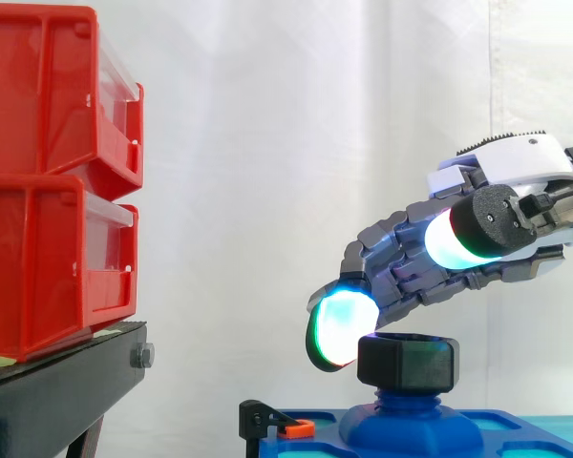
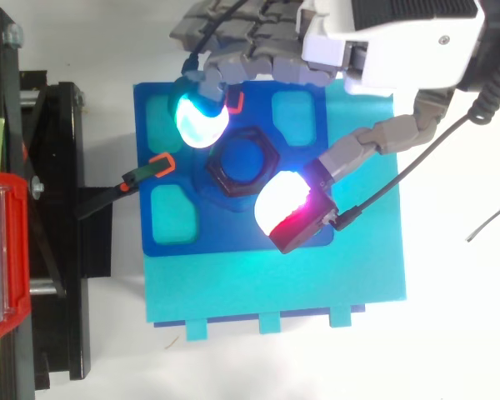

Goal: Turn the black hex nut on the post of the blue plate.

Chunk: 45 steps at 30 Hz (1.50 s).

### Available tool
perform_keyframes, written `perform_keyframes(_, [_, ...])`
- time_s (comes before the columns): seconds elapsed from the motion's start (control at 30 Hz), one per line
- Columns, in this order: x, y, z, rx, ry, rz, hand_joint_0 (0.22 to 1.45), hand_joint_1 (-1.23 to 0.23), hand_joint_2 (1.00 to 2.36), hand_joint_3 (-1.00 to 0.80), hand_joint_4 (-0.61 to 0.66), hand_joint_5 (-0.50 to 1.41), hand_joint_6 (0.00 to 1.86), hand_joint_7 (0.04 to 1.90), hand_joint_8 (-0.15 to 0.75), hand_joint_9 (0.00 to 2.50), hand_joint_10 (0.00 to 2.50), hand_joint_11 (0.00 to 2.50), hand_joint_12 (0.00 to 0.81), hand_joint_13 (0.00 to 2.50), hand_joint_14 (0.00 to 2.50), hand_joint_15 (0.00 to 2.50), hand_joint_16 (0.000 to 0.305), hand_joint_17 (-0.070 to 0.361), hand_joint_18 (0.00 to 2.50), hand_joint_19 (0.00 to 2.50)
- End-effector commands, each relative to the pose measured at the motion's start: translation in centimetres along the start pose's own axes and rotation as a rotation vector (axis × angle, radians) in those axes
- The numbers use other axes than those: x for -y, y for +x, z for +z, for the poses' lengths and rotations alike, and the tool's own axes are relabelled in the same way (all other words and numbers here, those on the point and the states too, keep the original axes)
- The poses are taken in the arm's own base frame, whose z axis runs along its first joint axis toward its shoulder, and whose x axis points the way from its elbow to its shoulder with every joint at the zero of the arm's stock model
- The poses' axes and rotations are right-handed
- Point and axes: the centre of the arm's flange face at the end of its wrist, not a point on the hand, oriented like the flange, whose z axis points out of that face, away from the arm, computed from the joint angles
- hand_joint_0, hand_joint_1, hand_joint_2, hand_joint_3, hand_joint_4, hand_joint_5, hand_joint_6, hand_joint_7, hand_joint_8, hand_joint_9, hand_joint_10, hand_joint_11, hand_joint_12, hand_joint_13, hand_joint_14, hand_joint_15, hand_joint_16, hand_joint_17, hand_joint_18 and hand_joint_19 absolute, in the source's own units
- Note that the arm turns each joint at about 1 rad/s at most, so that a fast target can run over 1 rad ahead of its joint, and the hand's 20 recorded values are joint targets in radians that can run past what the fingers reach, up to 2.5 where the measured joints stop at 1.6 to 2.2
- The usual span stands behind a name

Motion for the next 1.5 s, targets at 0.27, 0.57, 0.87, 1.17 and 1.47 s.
perform_keyframes(0.27, [-0.4,0.0,-0.2,-0.018,-0.012,-0.011,0.45,-0.48,1.0,-0.5,0.46,-0.24,0.5,1.01,0.424,0.18,0.0,0.0,0.519,0.17,0.0,0.32,0.062,0.139,0.0,0.22])
perform_keyframes(0.57, [-1.0,-0.8,-0.3,-0.031,-0.004,-0.016,0.46,-0.49,1.0,-0.5,0.47,-0.24,0.5,1.02,0.425,0.18,0.0,0.01,0.524,0.18,0.0,0.33,0.062,0.139,0.0,0.23])
perform_keyframes(0.87, [-1.4,-1.0,-0.7,-0.079,0.028,-0.069,0.46,-0.48,1.0,-0.5,0.46,-0.24,0.5,1.02,0.426,0.18,0.0,0.01,0.522,0.18,0.0,0.33,0.062,0.14,0.0,0.24])
perform_keyframes(1.17, [-1.8,-1.3,-0.8,-0.079,0.026,-0.076,0.46,-0.48,1.0,-0.5,0.46,-0.24,0.5,1.02,0.429,0.18,0.0,0.01,0.522,0.18,0.01,0.33,0.062,0.14,0.0,0.24])
perform_keyframes(1.47, [-1.8,-1.3,-1.0,-0.093,0.036,-0.075,0.46,-0.48,1.0,-0.5,0.46,-0.24,0.5,1.02,0.43,0.19,0.0,0.01,0.524,0.19,0.0,0.34,0.062,0.14,0.0,0.24])
